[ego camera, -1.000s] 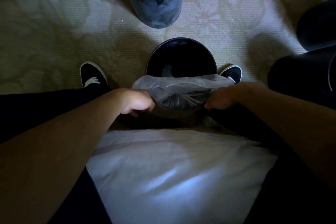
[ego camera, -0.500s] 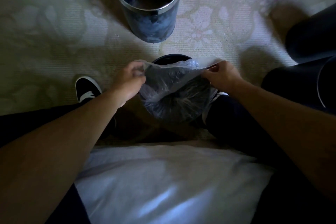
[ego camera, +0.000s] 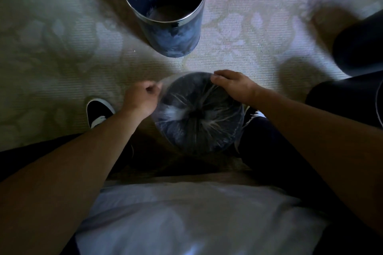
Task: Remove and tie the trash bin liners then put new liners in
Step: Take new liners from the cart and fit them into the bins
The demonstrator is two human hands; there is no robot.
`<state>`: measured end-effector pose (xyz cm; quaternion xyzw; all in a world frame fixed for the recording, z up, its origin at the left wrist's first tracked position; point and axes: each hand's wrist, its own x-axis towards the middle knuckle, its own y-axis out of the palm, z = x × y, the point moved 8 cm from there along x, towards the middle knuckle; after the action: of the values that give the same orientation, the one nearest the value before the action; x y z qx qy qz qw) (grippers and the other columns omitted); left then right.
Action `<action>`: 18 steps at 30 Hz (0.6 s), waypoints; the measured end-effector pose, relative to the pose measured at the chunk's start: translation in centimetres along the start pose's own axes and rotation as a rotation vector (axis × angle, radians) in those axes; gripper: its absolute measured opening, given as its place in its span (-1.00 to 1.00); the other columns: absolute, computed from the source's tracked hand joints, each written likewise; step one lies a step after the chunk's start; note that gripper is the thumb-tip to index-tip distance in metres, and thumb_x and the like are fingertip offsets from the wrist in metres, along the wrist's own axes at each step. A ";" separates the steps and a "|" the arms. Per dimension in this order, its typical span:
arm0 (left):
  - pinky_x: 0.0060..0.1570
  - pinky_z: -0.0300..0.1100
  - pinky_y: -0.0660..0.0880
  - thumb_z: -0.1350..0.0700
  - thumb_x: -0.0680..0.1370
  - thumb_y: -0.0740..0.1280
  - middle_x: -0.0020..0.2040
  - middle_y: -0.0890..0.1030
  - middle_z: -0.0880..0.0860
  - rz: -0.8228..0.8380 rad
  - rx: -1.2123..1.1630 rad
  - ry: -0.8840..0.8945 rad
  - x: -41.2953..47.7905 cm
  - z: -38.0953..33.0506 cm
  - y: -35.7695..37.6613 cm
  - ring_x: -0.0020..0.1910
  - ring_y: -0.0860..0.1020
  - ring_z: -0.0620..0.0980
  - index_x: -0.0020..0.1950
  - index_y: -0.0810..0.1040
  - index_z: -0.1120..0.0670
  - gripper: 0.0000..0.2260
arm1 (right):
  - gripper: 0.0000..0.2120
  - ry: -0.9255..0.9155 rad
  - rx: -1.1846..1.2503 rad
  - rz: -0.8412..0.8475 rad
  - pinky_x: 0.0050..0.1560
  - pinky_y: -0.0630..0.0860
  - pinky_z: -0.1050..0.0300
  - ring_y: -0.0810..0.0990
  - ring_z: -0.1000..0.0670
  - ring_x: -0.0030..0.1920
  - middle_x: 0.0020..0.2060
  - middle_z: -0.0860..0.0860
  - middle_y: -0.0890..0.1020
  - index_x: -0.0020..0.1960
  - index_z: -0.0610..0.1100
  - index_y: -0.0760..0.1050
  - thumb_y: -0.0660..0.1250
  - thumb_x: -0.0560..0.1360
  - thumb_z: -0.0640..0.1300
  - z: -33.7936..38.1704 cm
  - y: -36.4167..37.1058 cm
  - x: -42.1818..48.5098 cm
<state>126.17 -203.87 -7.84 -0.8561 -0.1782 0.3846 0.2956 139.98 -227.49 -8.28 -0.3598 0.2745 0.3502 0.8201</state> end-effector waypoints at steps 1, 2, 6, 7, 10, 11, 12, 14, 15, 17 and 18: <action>-0.16 -0.17 0.41 -0.07 0.65 0.27 -0.03 0.66 0.09 -0.004 0.036 -0.051 0.3 0.6 -0.2 -0.03 0.59 0.07 0.03 0.64 0.08 -0.74 | -0.53 0.038 -0.041 0.017 0.38 0.43 0.01 0.55 -0.06 0.27 0.26 0.01 0.60 0.34 0.02 0.56 0.26 0.58 0.28 -0.5 0.0 -0.1; -0.16 -0.15 0.42 -0.05 0.65 0.27 -0.01 0.66 0.13 0.013 0.106 -0.083 0.4 1.2 -0.2 -0.02 0.59 0.12 0.03 0.64 0.11 -0.74 | -0.49 0.068 -0.075 0.022 0.38 0.43 -0.05 0.55 -0.11 0.28 0.25 -0.05 0.61 0.31 -0.01 0.58 0.20 0.59 0.32 -1.0 0.0 -0.2; 0.14 0.02 0.51 0.10 0.58 0.34 0.20 0.60 0.20 0.036 0.442 -0.040 0.1 1.0 -0.6 0.20 0.54 0.24 0.22 0.54 0.10 -0.78 | -0.43 0.079 -0.376 -0.037 0.21 0.39 0.00 0.51 -0.23 0.28 0.27 -0.22 0.56 0.29 -0.19 0.53 0.04 0.67 0.24 -1.2 -0.9 -1.2; 0.17 0.07 0.50 0.13 0.56 0.35 0.21 0.56 0.21 -0.016 0.472 -0.011 -0.3 0.3 -1.1 0.23 0.52 0.27 0.26 0.48 0.09 -0.72 | -0.46 0.031 -0.435 -0.103 0.16 0.40 0.00 0.51 -0.24 0.27 0.26 -0.23 0.56 0.29 -0.19 0.51 0.05 0.68 0.22 -0.5 -1.4 -1.5; 0.09 0.09 0.48 0.15 0.50 0.37 0.12 0.52 0.21 -0.253 0.577 0.380 -2.1 -4.9 -2.5 0.13 0.49 0.24 0.20 0.46 0.11 -0.72 | -0.60 -0.215 -0.639 -0.324 0.22 0.43 -0.08 0.48 -0.23 0.27 0.27 -0.17 0.52 0.32 -0.10 0.48 0.17 0.63 0.13 3.1 -2.7 -2.8; 0.03 0.05 0.46 0.17 0.48 0.37 0.06 0.52 0.18 -0.263 0.620 0.594 -3.1 -7.0 -1.7 0.07 0.49 0.20 0.13 0.49 0.13 -0.76 | -0.65 -0.334 -0.736 -0.341 0.23 0.43 -0.10 0.48 -0.22 0.25 0.24 -0.15 0.52 0.30 -0.09 0.49 0.21 0.61 0.07 4.5 -2.5 -3.2; -0.04 0.02 0.45 0.19 0.45 0.39 0.00 0.52 0.16 -0.228 0.642 0.784 -4.1 -8.6 -0.5 0.02 0.48 0.18 0.07 0.52 0.14 -0.79 | -0.68 -0.454 -0.822 -0.316 0.22 0.43 -0.11 0.49 -0.22 0.21 0.19 -0.15 0.55 0.26 -0.09 0.52 0.22 0.58 0.02 5.7 -1.9 -3.6; -0.08 0.00 0.47 0.17 0.41 0.41 -0.05 0.53 0.13 -0.046 0.714 1.015 -5.8 -10.1 2.5 -0.02 0.51 0.14 0.02 0.56 0.13 -0.80 | -0.70 -0.645 -0.997 -0.192 0.14 0.48 -0.12 0.57 -0.22 0.09 0.04 -0.12 0.61 0.15 -0.08 0.59 0.23 0.51 -0.01 7.1 0.2 -4.6; -0.02 0.01 0.50 0.13 0.42 0.41 -0.02 0.56 0.10 0.042 0.796 1.082 -6.6 -10.1 4.2 0.01 0.53 0.14 0.06 0.58 0.09 -0.77 | -0.72 -0.714 -1.096 -0.125 0.10 0.50 -0.10 0.61 -0.19 0.03 -0.01 -0.09 0.63 0.09 -0.06 0.62 0.26 0.48 0.00 7.1 1.5 -5.0; 0.24 0.01 0.45 0.06 0.48 0.39 0.13 0.60 0.04 0.195 1.023 1.119 -7.8 -9.1 6.9 0.20 0.53 0.12 0.22 0.57 0.01 -0.69 | -0.75 -0.828 -1.205 0.015 0.11 0.51 -0.07 0.64 -0.15 0.06 -0.01 -0.04 0.66 0.05 -0.03 0.65 0.28 0.46 -0.01 6.1 4.1 -5.7; 0.40 0.03 0.33 0.02 0.52 0.37 0.25 0.57 0.03 0.266 1.122 1.086 -8.0 -8.2 7.7 0.35 0.46 0.11 0.32 0.52 -0.01 -0.63 | -0.70 -0.855 -1.231 0.089 0.19 0.49 -0.07 0.62 -0.15 0.17 0.09 -0.04 0.66 0.11 -0.03 0.65 0.24 0.49 0.00 5.4 5.3 -6.0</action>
<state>127.91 -217.02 -4.00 -0.6615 0.3151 -0.0224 0.6802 133.31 -222.95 -2.99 -0.5746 -0.2992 0.5826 0.4908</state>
